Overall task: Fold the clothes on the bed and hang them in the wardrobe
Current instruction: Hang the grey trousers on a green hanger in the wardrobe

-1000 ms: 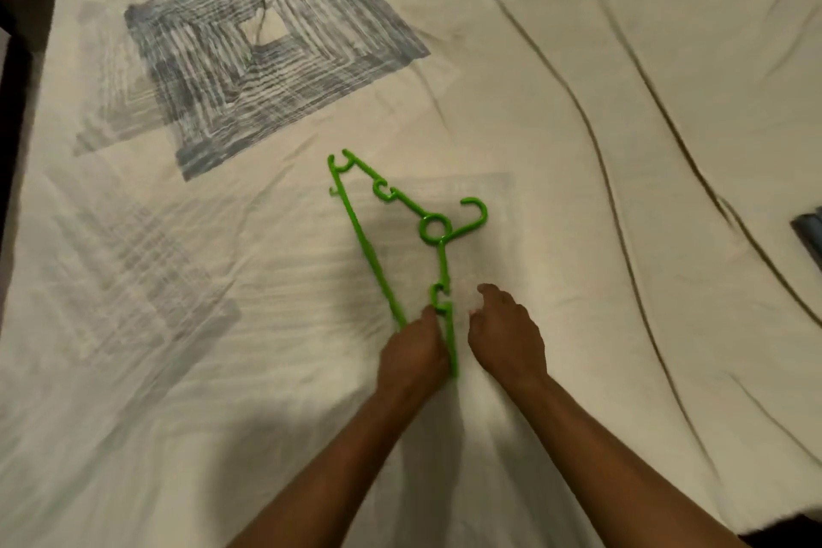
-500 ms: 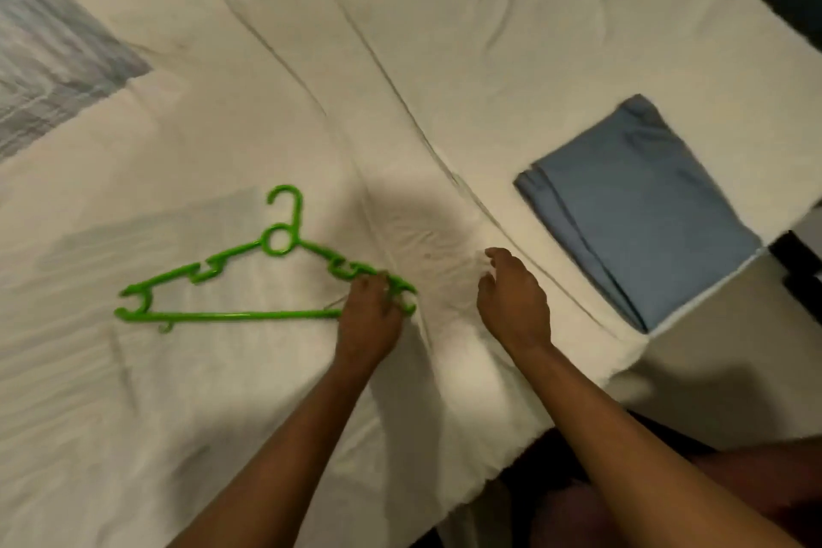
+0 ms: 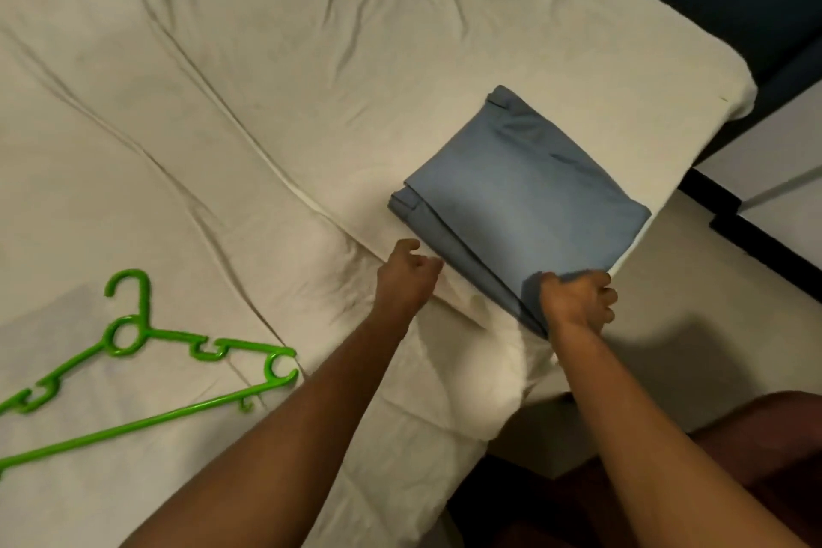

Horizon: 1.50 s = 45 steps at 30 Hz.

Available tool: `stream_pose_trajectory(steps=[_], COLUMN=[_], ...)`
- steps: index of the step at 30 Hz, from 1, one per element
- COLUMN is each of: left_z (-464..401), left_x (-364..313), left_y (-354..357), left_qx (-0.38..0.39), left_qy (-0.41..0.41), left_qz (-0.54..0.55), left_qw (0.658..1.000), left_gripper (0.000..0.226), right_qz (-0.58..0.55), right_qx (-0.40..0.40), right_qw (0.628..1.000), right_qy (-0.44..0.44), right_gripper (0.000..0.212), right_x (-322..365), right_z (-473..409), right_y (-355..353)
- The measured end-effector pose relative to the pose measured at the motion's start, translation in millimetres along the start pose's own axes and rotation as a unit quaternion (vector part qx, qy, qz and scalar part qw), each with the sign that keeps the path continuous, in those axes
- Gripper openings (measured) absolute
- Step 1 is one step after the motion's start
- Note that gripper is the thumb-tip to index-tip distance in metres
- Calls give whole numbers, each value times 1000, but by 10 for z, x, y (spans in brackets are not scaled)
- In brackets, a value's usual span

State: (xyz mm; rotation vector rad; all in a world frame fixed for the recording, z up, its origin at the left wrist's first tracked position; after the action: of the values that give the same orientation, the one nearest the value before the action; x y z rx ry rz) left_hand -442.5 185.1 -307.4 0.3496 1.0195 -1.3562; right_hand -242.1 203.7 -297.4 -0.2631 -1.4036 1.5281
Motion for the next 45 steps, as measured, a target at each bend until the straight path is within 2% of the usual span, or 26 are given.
stream_pose_trajectory(steps=[2,4,8,11,18,20,23,26,29,31,34,38,41,45], left_z=[-150,-223,-274,-260,-298,-246,-130,-3,143,228,312,222,250,605], left_x=[-66,-140,-263,-359,-587,-615,-591,-486,-361,-328,-265,-261,-232,338], left_y=[233,395,568,681,690,548,267,-117,-695,-1052,-1814,-2813,-3636,-4760], left_qx=[-2,-12,-19,-40,-96,-98,-98,-102,-131,-144,-166,-193,-188,-184], left_qy=[-94,-142,-204,-209,-176,-176,-171,-162,-134,-96,-44,-18,23,60], left_qz=[103,190,322,351,351,349,375,379,365,366,375,330,303,306], left_qw=[990,971,924,912,915,915,906,905,912,914,911,924,934,932], left_gripper=[38,30,50,52,42,36,27,26,30,23,18,20,30,29], right_qz=[-7,-38,-110,-152,-264,-317,-430,-464,-485,-513,-513,-486,-493,-478], right_qx=[4,24,54,78,140,167,211,244,284,304,342,373,391,451], right_qw=[999,997,986,976,934,909,843,810,792,776,770,778,770,749], right_qy=[38,63,113,134,194,213,245,263,238,206,166,142,104,86], right_gripper=[68,63,58,61,44,41,46,55,49,45,41,41,44,34], right_x=[-31,-102,-194,-168,-183,-177,-169,-186,-154,-115,76,505,813,776], right_z=[-159,-316,-522,-586,-487,-315,53,441,905,1192,1847,2685,3339,4415], right_y=[-23,-42,-69,-72,-77,-73,-20,66,166,212,354,584,693,769])
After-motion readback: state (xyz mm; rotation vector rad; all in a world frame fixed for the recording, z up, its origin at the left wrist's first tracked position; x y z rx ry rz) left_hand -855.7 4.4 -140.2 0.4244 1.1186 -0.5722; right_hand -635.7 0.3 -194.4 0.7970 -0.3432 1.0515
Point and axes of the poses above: each hand's wrist, its own z-axis away from the middle knuckle, its own y-axis out of the palm, x = y × z, the point moved 1 cm from there along -z, towards the middle knuckle, and after that the axes turned 9 degrees about -x, right-handed, at the moved point
